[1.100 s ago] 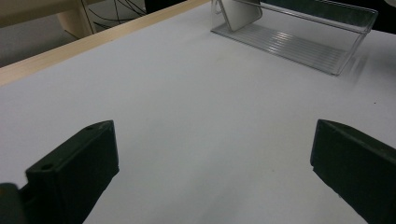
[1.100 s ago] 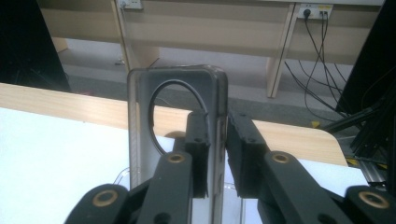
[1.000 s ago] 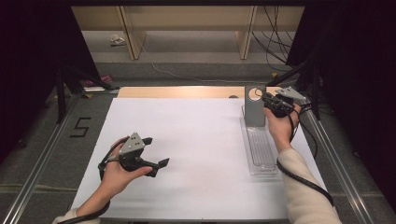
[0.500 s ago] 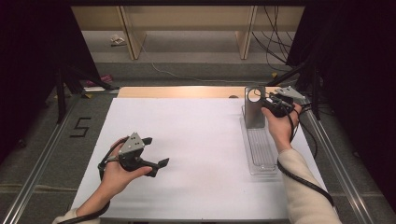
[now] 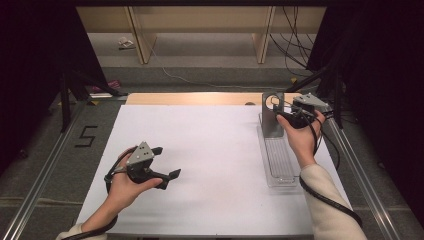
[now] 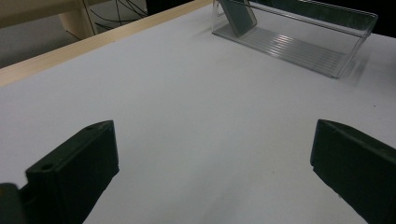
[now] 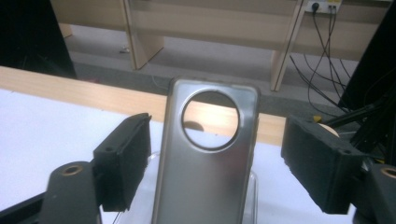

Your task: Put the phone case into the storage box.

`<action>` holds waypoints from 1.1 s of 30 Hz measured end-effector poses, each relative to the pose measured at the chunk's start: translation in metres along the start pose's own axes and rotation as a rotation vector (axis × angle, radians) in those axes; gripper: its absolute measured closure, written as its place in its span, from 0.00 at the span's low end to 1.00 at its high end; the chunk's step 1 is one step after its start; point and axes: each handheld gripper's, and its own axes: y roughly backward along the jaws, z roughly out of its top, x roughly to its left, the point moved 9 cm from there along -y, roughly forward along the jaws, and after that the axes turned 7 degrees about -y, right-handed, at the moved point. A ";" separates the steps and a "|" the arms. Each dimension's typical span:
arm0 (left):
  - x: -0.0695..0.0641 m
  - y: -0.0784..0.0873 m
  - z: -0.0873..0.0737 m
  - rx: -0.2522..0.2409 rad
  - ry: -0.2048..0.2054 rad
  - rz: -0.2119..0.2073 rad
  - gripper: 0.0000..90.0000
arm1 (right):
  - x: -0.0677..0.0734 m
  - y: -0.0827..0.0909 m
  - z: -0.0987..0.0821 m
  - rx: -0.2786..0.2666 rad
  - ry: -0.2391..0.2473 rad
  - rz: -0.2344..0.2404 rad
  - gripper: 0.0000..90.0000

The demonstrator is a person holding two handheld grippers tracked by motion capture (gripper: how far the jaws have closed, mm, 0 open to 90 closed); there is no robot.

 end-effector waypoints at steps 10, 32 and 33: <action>0.000 0.001 0.000 -0.001 -0.001 -0.001 0.00 | 0.013 0.023 -0.009 0.032 0.026 0.054 0.20; -0.001 0.002 0.001 -0.005 -0.001 -0.002 0.00 | 0.050 0.056 -0.025 0.073 0.045 0.194 0.19; -0.001 0.002 0.002 -0.005 -0.002 0.000 0.00 | 0.051 0.057 -0.025 0.073 0.049 0.201 0.19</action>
